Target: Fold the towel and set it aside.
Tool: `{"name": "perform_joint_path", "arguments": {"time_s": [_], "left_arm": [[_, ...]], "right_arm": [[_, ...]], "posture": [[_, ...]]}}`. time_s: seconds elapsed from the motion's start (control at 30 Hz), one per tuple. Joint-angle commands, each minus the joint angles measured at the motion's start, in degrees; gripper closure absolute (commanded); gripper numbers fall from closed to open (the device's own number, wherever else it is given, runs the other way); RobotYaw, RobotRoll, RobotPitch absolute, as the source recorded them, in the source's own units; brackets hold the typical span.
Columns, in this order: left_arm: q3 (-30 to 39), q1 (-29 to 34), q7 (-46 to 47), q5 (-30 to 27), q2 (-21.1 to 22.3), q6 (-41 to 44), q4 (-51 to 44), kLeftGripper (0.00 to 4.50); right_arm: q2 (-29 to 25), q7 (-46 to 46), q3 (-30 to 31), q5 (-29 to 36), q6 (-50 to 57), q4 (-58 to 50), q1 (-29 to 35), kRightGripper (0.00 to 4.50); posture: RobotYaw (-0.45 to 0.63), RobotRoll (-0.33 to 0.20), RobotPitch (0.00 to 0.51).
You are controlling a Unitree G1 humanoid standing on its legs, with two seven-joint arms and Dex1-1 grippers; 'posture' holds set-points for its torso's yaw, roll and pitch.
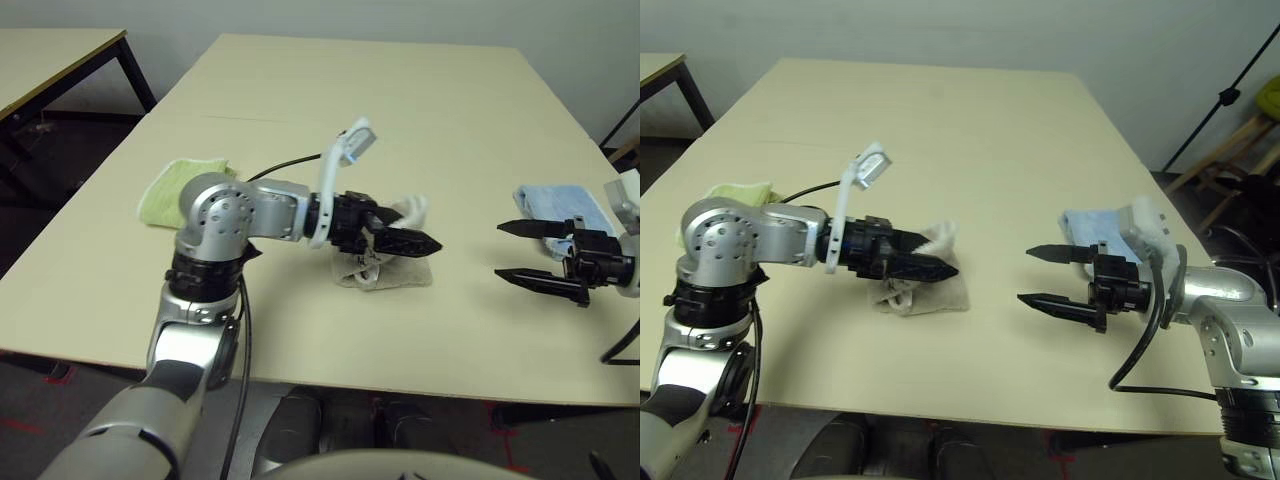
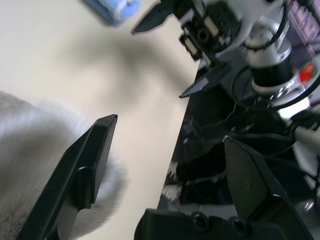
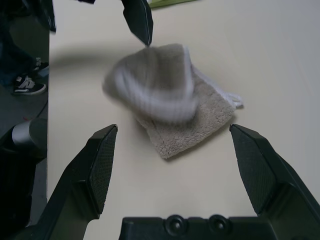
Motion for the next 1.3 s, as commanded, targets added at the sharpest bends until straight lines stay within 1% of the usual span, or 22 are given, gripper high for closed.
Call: {"name": "perform_joint_path", "arguments": {"time_s": [0.03,0.1,0.2,0.33,0.37,0.43,0.53,0.57,0.63,0.67,0.73,0.87,0.97,1.03,1.13,1.3], "left_arm": [[-8.8,-2.3,-4.8,7.3,1.4,-7.8,3.6,0.03],[-10.1,-3.6,-7.0,9.8,1.7,-11.1,6.2,0.03],[-8.3,-5.3,-9.3,11.3,2.4,-13.4,8.6,0.03],[-4.3,-4.7,-10.3,13.5,7.6,-15.9,8.0,0.03],[-3.4,-4.1,-10.4,14.2,8.9,-16.7,7.7,0.03],[-1.0,-2.2,-10.2,14.7,11.9,-17.0,6.6,0.03],[2.2,2.7,-11.2,15.4,16.6,-19.4,3.6,0.03],[3.0,4.6,-11.6,15.9,17.9,-21.1,2.7,0.03],[5.7,9.2,-13.2,16.7,19.5,-27.2,1.0,0.03],[6.8,11.1,-13.9,16.8,19.9,-29.5,0.5,0.03],[9.0,15.7,-14.4,17.2,20.8,-32.7,-0.3,0.03],[10.3,22.3,-14.5,18.2,22.2,-35.0,-1.7,0.03],[12.2,25.3,-14.2,17.4,20.9,-37.2,-2.5,0.03],[13.5,27.8,-17.1,16.5,20.2,-41.3,-2.9,0.03],[14.4,31.3,-19.8,17.1,20.0,-46.8,-3.2,0.03],[15.3,34.8,-21.3,17.0,20.0,-50.2,-4.0,0.03]], "right_arm": [[0.0,-0.7,-0.9,0.3,0.5,-1.5,1.8,0.00],[0.1,-1.5,-2.0,1.0,1.1,-2.8,3.4,0.00],[1.0,-3.3,-3.5,3.2,3.2,-4.7,5.0,0.00],[3.0,-7.5,-2.4,5.8,7.7,-7.3,3.5,0.00],[3.7,-8.7,-1.9,6.2,8.9,-7.8,2.7,0.00],[5.0,-10.6,0.1,5.8,10.0,-8.6,1.0,0.00],[7.6,-13.0,3.1,5.7,12.1,-8.7,-2.3,0.00],[8.4,-13.5,4.1,5.9,13.1,-8.8,-3.4,0.00],[10.4,-15.4,5.7,5.9,14.6,-8.9,-5.9,0.00],[11.0,-16.0,6.3,5.8,15.5,-8.4,-6.9,0.00],[11.6,-16.8,8.7,3.1,15.3,-6.1,-8.5,0.00],[13.6,-16.2,11.6,0.3,13.5,-0.5,-10.0,0.00],[14.7,-15.5,13.5,-1.4,12.8,1.9,-11.0,0.00],[15.2,-15.3,14.6,-2.8,12.2,3.5,-11.7,0.00],[15.7,-15.0,16.2,-4.8,11.1,5.3,-12.4,0.00],[15.5,-14.9,18.5,-6.6,12.7,4.4,-12.2,0.00]], "posture": [[0.13,0.000,0.066],[0.12,0.000,0.071],[0.11,0.000,0.074],[0.12,0.000,0.074],[0.13,0.000,0.075],[0.14,0.000,0.075],[0.16,0.000,0.072],[0.17,0.000,0.071],[0.17,0.000,0.071],[0.19,0.000,0.067],[0.19,0.000,0.067],[0.21,0.000,0.062],[0.21,0.000,0.056],[0.22,0.000,0.054],[0.22,0.000,0.051],[0.23,0.000,0.052]]}}
